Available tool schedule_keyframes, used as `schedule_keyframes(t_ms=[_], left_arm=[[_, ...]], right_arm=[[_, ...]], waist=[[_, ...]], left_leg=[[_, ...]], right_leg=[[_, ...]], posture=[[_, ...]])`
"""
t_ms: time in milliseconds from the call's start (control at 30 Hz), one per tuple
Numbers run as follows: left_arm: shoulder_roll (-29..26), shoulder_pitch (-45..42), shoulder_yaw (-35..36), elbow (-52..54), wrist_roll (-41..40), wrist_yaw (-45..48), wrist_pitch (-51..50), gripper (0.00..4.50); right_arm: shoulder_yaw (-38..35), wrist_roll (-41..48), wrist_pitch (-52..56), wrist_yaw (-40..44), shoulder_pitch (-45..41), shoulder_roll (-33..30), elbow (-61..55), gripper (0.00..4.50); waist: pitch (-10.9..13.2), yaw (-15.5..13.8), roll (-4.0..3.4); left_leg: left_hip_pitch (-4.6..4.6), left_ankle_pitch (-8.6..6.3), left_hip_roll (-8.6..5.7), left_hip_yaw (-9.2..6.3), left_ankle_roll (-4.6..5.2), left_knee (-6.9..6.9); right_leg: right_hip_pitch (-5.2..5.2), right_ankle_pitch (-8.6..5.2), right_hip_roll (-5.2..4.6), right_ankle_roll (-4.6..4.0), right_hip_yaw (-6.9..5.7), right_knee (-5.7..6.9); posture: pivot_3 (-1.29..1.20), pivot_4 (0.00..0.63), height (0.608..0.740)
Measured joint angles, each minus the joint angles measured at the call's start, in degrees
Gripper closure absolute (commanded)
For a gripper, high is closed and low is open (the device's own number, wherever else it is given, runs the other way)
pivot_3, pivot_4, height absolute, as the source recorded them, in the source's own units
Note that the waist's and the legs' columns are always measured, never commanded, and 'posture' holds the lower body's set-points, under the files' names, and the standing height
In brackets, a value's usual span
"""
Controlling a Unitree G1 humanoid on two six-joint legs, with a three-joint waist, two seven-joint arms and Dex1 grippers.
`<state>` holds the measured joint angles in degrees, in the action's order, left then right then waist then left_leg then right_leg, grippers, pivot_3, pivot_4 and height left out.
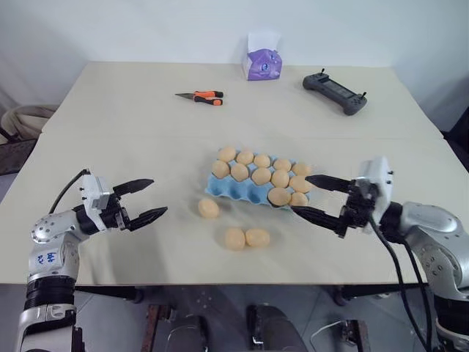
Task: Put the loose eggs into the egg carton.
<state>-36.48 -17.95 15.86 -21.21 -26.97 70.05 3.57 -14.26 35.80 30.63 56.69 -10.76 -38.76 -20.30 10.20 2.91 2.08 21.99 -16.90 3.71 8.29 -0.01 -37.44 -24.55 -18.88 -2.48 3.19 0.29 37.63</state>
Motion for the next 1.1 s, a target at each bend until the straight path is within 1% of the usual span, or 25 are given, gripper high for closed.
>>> schedule_keyframes(t_ms=[233, 300, 400, 467, 500, 633, 767, 933, 1100], left_arm=[[1.1, 5.84, 0.11, 7.69, -0.65, -4.19, -0.67, 0.0], [1.89, 7.98, 0.17, 10.86, -0.89, -5.61, -1.09, 0.0], [2.52, 12.64, 0.13, 18.08, -0.95, -8.4, -2.34, 0.0], [2.93, 15.53, -0.16, 23.38, -1.07, -10.12, -3.43, 0.0], [3.1, 16.77, -0.24, 26.06, -1.16, -11.12, -4.23, 0.0], [4.47, 20.92, -3.6, 37.75, -1.74, -16.61, -9.83, 0.0], [5.49, 20.87, -10.63, 43.47, 1.67, -21.98, -14.58, 0.0], [6.24, 18.79, -15.65, 43.73, 4.34, -24.23, -16.17, 0.0], [8.2, 16.47, -19.55, 43.38, 5.95, -25.83, -17.33, 0.0]], right_arm=[[-0.9, -3.38, -11.87, 6.08, 8.96, -0.28, 5.96, 0.02], [-0.95, -4.16, -13.24, 7.3, 11.57, -1.35, 7.12, 0.02], [-2.28, -4.22, -14.17, 7.74, 13.17, -1.56, 8.85, 0.02], [-3.04, -4.21, -14.63, 7.9, 13.9, -1.59, 9.56, 0.02], [-3.41, -4.19, -14.86, 8.06, 14.17, -1.61, 9.67, 0.02], [-4.29, -4.2, -15.53, 8.41, 14.57, -2.38, 11.14, 0.02], [-4.31, -4.13, -15.8, 8.68, 14.12, -2.39, 12.37, 0.02], [-4.31, -3.9, -17.16, 11.31, 13.87, -3.16, 15.52, 0.02], [-4.3, -3.91, -17.58, 11.21, 13.59, -3.34, 16.05, 0.02]], waist=[[-0.01, -0.14, 0.01], [-0.01, -0.18, 0.01], [0.0, 0.13, 0.01], [0.02, 0.15, -0.01], [0.03, 0.15, -0.03], [0.04, 0.07, -0.05], [0.04, -0.15, -0.06], [0.06, -0.44, -0.09], [0.07, -0.61, -0.1]], left_leg=[[-0.12, 0.02, 0.0, 0.01, 0.0, 0.02], [-0.17, 0.02, -0.01, 0.02, 0.0, 0.03], [-0.43, 0.01, -0.01, 0.08, 0.0, 0.11], [-0.94, 0.0, 0.0, 0.03, -0.02, 0.29], [-1.05, -0.01, 0.01, 0.01, -0.03, 0.33], [-1.16, -0.01, -0.01, 0.0, -0.02, 0.33], [-1.2, 0.01, -0.04, 0.0, 0.0, 0.32], [-1.21, 0.0, -0.04, 0.01, 0.0, 0.33], [-1.21, 0.0, -0.03, 0.02, 0.0, 0.34]], right_leg=[[0.08, 0.0, 0.0, 0.0, 0.04, 0.05], [0.13, 0.0, -0.01, 0.0, 0.07, 0.04], [0.31, 0.0, -0.01, 0.0, 0.15, 0.04], [0.81, -0.02, -0.01, -0.05, 0.1, -0.14], [0.92, -0.03, -0.01, -0.06, 0.1, -0.18], [1.1, -0.03, -0.04, -0.07, 0.11, -0.23], [1.11, -0.03, -0.03, -0.07, 0.12, -0.21], [1.11, -0.03, -0.02, -0.07, 0.14, -0.24], [1.1, -0.03, -0.01, -0.07, 0.14, -0.25]], posture=[[0.0, 0.15, 0.74], [0.0, 0.15, 0.74], [0.0, 0.15, 0.74], [0.0, 0.15, 0.74], [0.0, 0.15, 0.74], [0.0, 0.15, 0.74], [0.0, 0.15, 0.74], [0.0, 0.15, 0.74], [0.0, 0.15, 0.74]])
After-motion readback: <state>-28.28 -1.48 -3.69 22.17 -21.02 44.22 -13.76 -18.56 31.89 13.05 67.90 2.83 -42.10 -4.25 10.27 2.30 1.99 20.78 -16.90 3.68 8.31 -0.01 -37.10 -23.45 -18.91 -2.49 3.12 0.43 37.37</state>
